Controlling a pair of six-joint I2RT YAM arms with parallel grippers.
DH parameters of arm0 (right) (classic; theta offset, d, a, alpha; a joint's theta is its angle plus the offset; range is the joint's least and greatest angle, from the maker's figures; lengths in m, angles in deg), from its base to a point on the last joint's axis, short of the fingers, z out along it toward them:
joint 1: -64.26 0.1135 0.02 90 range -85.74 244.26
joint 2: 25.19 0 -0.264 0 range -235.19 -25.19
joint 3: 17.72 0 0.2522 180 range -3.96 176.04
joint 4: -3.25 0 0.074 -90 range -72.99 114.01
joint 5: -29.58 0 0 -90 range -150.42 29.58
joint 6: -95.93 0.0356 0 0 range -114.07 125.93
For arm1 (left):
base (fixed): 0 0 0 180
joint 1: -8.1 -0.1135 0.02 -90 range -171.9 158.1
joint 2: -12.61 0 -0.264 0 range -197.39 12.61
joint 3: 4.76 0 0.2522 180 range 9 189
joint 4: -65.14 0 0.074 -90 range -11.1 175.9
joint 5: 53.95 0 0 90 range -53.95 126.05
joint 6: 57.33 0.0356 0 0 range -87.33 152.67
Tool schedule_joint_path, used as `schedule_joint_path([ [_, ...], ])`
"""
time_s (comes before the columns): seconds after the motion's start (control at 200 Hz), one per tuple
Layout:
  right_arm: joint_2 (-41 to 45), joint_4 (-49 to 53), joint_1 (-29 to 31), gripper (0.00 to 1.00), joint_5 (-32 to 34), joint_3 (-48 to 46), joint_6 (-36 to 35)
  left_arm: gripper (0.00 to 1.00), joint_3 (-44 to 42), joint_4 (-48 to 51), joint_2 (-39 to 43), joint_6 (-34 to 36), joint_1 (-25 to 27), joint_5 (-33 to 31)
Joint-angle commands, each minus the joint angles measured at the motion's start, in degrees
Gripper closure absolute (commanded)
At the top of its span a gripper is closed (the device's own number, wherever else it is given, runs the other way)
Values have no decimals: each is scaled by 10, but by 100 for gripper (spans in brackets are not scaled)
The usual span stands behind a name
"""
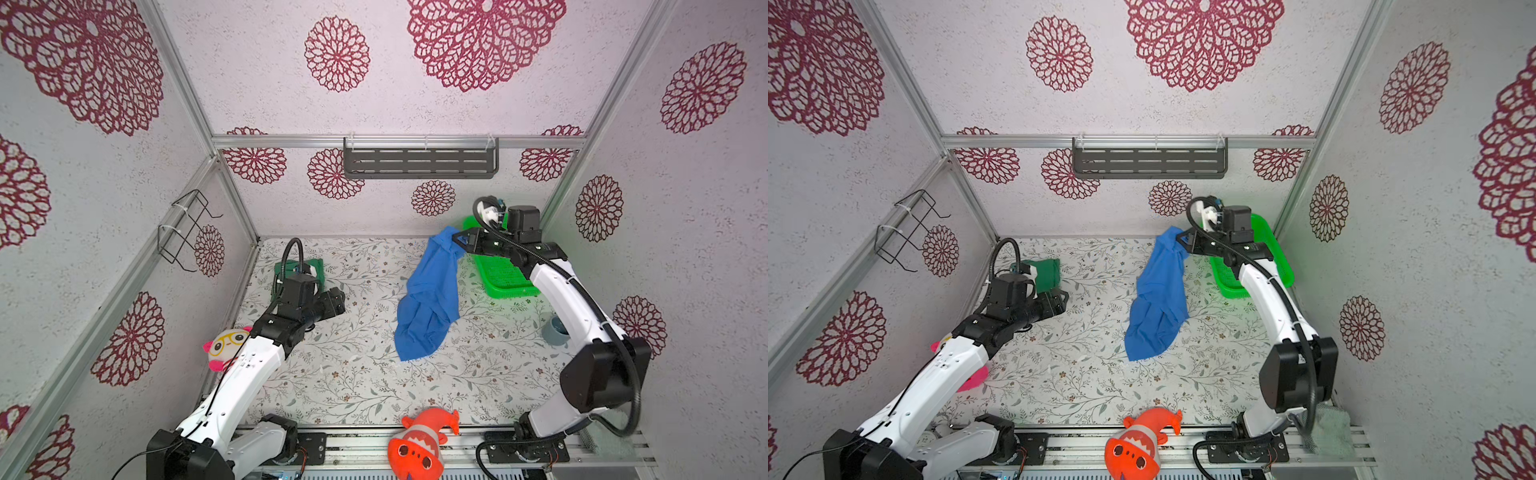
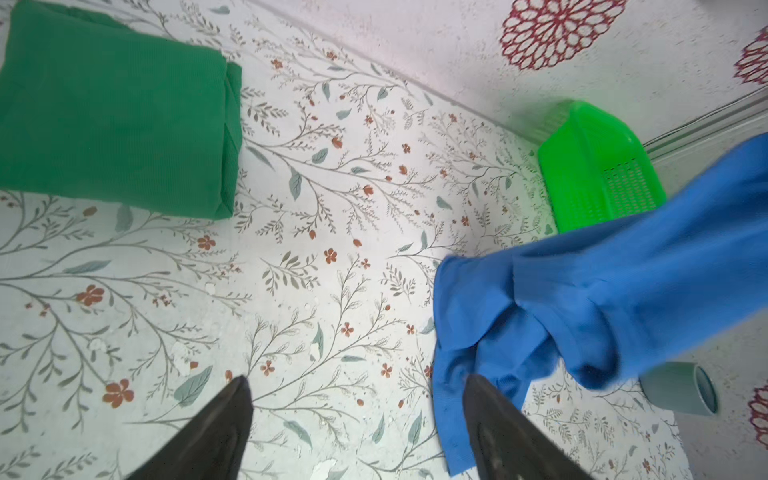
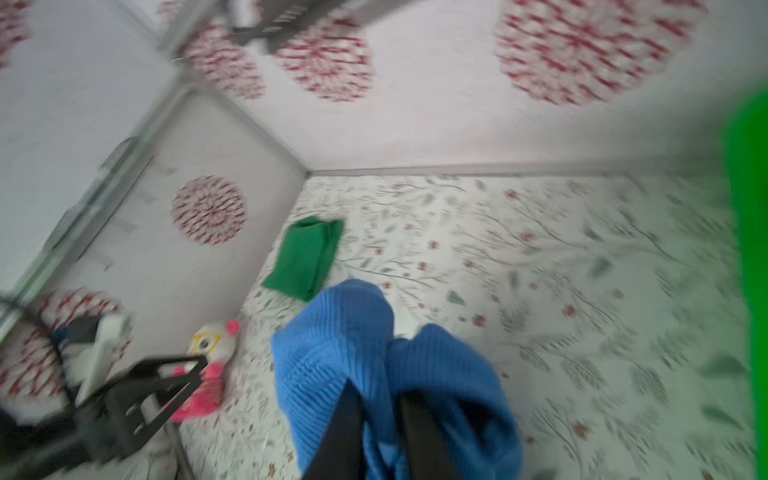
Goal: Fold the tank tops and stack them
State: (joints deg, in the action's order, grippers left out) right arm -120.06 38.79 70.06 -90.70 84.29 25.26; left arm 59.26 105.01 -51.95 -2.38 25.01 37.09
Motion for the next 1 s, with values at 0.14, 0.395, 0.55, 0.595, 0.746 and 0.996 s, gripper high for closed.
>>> schedule_joint_path([
  [0.14, -4, 55, -24, 38, 146, -4, -25, 16, 29, -7, -84, 15, 39, -2],
  [0.395, 70, 86, 116, 40, 236, -140, -10, 22, 123, -68, -250, 25, 60, 55],
  [0.55, 131, 37, 143, 41, 233, -276, 53, 23, 254, -51, -402, 48, 88, 94],
  [0.595, 149, 18, 144, 41, 229, -313, 72, 22, 296, -40, -443, 54, 98, 97],
  [0.746, 196, -45, 160, 40, 194, -407, 130, 23, 416, -21, -572, 56, 121, 109],
  [0.996, 211, -155, 218, 40, 170, -504, 200, 37, 515, -13, -692, 9, 161, 116],
])
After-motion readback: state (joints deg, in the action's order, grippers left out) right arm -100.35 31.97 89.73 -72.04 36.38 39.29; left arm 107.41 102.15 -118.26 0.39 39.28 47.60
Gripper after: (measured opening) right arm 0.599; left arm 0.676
